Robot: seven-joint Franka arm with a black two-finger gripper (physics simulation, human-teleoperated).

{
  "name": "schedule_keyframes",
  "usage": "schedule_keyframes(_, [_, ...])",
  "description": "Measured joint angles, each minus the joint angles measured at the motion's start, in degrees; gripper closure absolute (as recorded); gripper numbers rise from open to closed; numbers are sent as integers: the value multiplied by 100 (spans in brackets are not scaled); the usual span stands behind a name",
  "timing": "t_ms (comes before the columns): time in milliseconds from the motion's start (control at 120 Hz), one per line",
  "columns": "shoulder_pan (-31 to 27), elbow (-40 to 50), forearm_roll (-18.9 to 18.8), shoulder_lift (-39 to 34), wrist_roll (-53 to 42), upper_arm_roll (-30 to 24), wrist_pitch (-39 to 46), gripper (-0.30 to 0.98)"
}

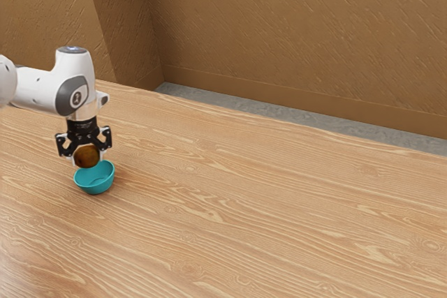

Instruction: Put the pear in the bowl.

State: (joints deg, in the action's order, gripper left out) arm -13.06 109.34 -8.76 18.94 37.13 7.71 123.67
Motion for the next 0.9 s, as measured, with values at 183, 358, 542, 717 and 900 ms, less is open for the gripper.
schedule_keyframes(183, [6,0,58,30,-77,-6,51,12])
schedule_keyframes(358, [150,-32,70,-50,-134,-102,71,6])
schedule_keyframes(542, [534,-57,525,-1022,-386,-357,-192,4])
schedule_keyframes(717, [619,-1449,1379,-1471,-1273,-374,-1580,3])
schedule_keyframes(900, [936,-1933,1563,-1850,-2266,-532,-2515,3])
